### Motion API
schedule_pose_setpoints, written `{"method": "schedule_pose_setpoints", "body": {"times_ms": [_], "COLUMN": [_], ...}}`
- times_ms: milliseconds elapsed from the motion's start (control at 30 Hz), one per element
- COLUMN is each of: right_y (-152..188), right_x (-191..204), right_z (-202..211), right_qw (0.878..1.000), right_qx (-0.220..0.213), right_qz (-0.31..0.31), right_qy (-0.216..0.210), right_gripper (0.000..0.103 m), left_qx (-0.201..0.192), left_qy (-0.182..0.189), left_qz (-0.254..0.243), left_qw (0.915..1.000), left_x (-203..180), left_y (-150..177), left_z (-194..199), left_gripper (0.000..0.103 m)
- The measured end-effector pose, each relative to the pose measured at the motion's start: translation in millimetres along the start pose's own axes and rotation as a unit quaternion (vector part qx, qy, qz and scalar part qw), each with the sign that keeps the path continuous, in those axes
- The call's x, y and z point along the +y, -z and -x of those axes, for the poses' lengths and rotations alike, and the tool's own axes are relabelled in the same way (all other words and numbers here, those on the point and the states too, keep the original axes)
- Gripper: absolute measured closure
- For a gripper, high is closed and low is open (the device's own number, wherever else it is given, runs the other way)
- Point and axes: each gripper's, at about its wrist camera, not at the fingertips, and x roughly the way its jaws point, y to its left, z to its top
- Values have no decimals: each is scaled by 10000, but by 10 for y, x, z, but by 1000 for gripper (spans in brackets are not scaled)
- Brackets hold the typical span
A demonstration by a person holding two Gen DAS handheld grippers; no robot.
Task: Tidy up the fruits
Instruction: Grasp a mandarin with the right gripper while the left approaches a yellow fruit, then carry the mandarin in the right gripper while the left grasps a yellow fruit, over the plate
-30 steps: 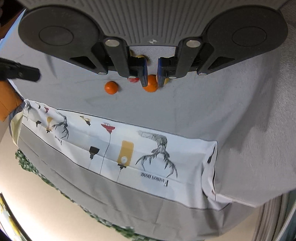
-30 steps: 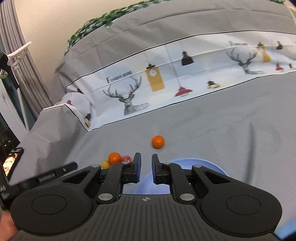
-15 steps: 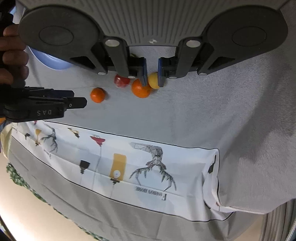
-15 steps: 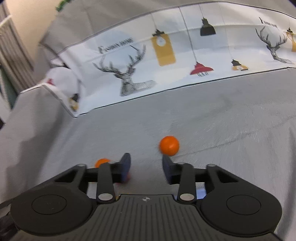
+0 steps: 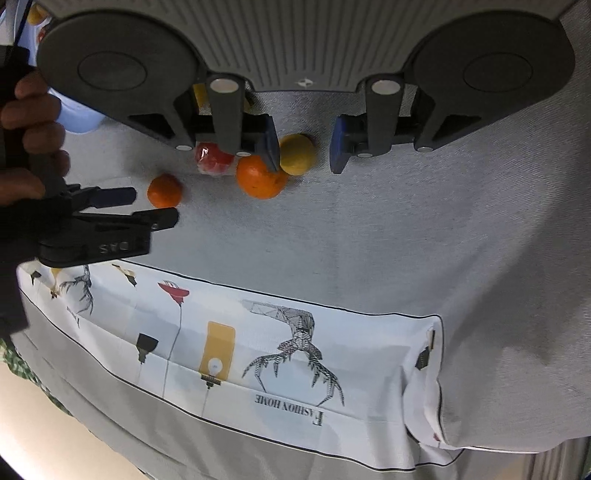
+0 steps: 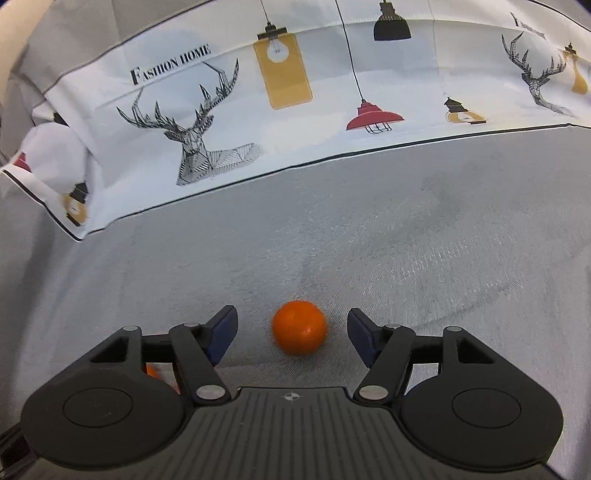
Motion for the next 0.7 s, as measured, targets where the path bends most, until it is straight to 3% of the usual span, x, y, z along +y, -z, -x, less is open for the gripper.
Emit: {"method": "schedule_pose_setpoints", "body": {"times_ms": [267,333,700], "right_y": [-23,-18,44], "right_x": [-14,-9,63], "right_z": [-227,-234,143], "right_qw": [9997,9997,9995], "right_qx": [170,163,-101], "right_qz": [85,124,160], "right_qy": [155,143,-263], "right_gripper": [41,66,67], "left_qx": [152,181,-143], "left_qy": [-39,-37,-88], "left_qz": [-270,-357,-442], "left_qw": [9995,9992,9989], "left_x": [-82,-103,-133], "left_y": [38,50,26], "left_z": [-149,-162,84], "left_gripper": [71,77,77]}}
